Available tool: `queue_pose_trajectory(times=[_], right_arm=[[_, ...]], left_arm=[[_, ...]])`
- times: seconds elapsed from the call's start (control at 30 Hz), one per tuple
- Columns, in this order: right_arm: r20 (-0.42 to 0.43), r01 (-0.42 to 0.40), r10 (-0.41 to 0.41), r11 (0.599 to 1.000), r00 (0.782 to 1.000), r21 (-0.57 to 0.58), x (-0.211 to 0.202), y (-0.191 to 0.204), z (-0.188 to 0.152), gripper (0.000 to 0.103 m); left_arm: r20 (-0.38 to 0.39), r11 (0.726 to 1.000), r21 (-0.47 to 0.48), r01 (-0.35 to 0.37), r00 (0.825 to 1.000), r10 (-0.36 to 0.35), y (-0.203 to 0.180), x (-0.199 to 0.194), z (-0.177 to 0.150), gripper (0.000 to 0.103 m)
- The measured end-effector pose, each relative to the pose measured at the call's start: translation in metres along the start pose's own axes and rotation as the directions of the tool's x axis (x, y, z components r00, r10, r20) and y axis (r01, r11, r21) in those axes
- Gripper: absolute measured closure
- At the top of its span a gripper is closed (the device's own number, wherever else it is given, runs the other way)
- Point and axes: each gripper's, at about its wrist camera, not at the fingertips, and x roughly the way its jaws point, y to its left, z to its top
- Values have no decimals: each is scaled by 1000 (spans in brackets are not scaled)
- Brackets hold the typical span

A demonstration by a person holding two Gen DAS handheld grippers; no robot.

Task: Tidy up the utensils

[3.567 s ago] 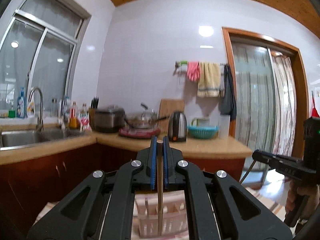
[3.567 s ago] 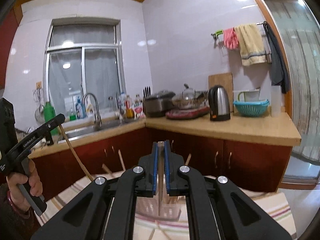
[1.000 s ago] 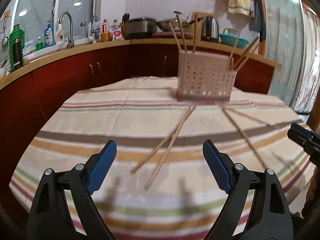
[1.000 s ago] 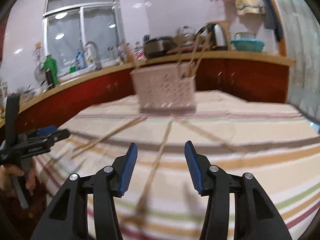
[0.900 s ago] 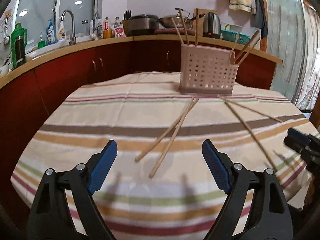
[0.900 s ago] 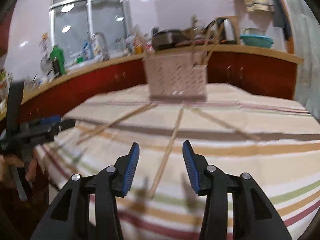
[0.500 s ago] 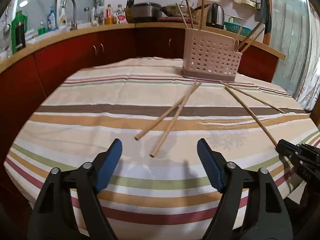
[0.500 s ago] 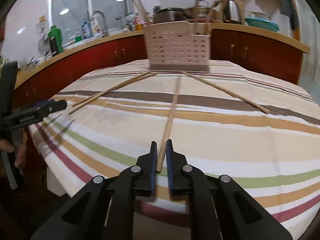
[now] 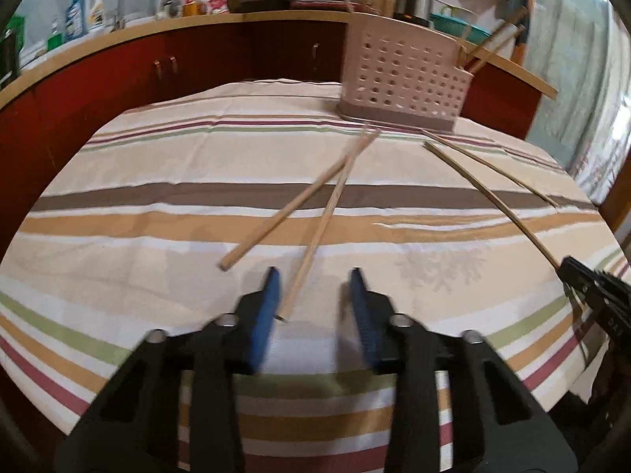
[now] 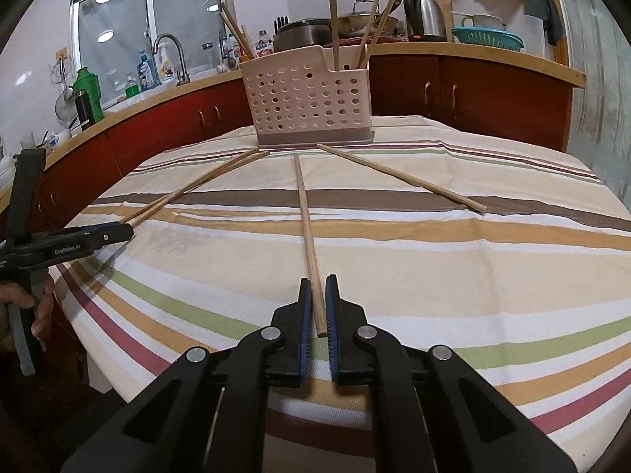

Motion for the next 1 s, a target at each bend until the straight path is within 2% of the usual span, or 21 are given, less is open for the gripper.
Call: queue_pose_trajectory(times=[0.1, 0.23, 0.33, 0.4, 0.47, 0.53, 0.67, 0.83, 1.0], right_arm=[[0, 7, -7, 1000, 1000, 9, -1, -5, 1, 95], [9, -19, 19, 1000, 1000, 10, -4, -11, -2, 95], [19, -30, 30, 1000, 999, 9, -8, -13, -6, 95], [19, -37, 37, 999, 999, 5, -10, -13, -7, 95], [18, -44, 44, 999, 999, 9, -10, -14, -7, 95], [18, -50, 49, 999, 999, 16, -10, -15, -7, 96], [17, -55, 54, 998, 998, 23, -13, -14, -6, 96], [79, -41, 41, 999, 996, 1, -32, -11, 5, 96], [147, -35, 35, 999, 989, -3, -55, -11, 21, 96]], left_arm=[[3, 1000, 10, -13, 1000, 13, -4, 1, 0, 79], [15, 999, 15, -33, 999, 33, -7, 1, -3, 71], [24, 998, 48, -37, 999, 36, -14, -1, -6, 72], [33, 999, 38, -35, 999, 33, -13, -3, -8, 76], [42, 999, 32, -37, 998, 36, -12, -4, -10, 88], [47, 998, 38, -40, 998, 38, -14, -5, -11, 95], [46, 998, 57, -33, 999, 30, -19, -8, -13, 97], [106, 997, 58, -45, 994, 39, -20, -28, -10, 97], [200, 996, 70, -58, 979, 43, -25, -60, 3, 97]])
